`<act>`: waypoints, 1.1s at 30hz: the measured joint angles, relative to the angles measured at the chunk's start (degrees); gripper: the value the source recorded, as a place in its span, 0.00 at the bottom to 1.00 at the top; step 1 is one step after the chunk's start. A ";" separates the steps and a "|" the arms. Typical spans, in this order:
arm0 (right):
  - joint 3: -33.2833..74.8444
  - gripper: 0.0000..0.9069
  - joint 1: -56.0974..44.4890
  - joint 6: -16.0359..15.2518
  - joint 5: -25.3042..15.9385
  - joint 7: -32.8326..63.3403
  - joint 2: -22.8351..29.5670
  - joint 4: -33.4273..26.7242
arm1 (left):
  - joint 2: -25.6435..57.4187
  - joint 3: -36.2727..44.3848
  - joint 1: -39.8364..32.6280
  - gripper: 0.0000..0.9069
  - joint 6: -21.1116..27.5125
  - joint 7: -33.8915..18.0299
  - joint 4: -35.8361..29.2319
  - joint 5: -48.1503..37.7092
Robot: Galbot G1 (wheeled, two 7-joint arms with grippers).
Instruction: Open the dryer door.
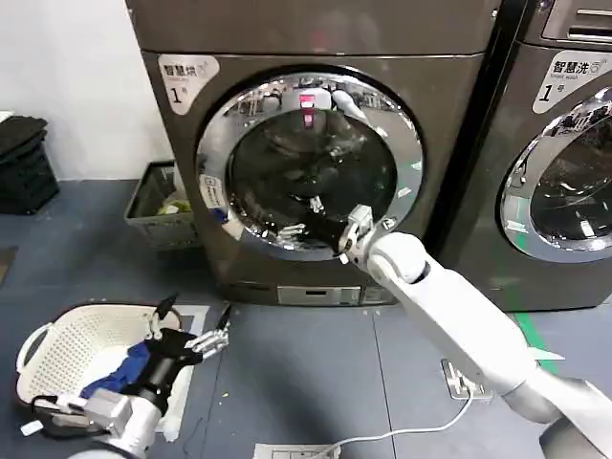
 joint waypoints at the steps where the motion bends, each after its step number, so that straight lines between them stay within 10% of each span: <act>1: -0.23 1.00 0.26 0.01 0.00 -0.03 0.20 -0.30 | 0.00 0.00 0.01 1.00 0.00 0.00 0.00 0.00; 33: -4.45 1.00 5.83 0.06 -0.74 0.52 10.41 -10.68 | -0.17 0.40 0.35 1.00 0.00 0.07 -0.73 -0.01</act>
